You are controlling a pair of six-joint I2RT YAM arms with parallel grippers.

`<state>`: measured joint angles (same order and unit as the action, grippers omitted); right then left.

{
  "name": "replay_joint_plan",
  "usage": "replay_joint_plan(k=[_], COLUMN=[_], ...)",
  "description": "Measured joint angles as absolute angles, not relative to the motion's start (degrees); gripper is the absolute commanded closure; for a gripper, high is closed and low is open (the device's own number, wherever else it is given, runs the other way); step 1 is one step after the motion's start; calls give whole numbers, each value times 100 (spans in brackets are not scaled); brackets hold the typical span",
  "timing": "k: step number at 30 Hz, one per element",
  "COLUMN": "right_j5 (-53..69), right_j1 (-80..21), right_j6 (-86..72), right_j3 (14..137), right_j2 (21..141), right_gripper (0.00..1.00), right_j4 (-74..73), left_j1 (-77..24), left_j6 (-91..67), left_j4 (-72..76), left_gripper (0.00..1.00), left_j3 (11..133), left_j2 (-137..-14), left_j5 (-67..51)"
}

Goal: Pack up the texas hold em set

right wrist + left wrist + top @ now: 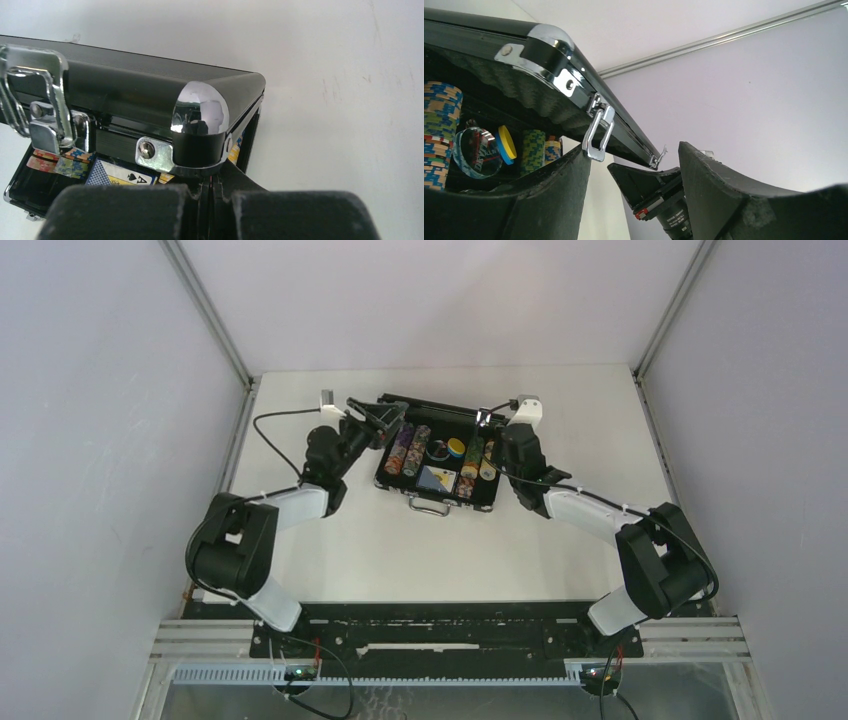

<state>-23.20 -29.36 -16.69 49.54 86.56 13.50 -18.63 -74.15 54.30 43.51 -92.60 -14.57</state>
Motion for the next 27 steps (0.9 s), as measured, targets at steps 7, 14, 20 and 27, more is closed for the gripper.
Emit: replay_joint_plan(k=[7,14,20,27], right_j5=[-2322,-2322,-2318,-2204], right_j1=[-2930,-2934,-2993,-4104], right_j6=[-1688,-1695,-1863,-2825], right_j3=[4873,4836,4737,3131], right_j2=[8656,8656,8567,7382], right_gripper=[100,100,81,48], right_j4=[1352,1352,1264,1103], left_j1=[-1863,-1863,-1863,-1868], left_j6=[-7419,-7417,-7422,-7511], left_j4=[5408,5343,5345,5527], left_gripper=[31,31,31,31], left_j3=[4351,4329,4322,4025], left_j2=[-9067,-8855,-8849,-8825], left_j5=[-1461,-1461,-1468,-1479])
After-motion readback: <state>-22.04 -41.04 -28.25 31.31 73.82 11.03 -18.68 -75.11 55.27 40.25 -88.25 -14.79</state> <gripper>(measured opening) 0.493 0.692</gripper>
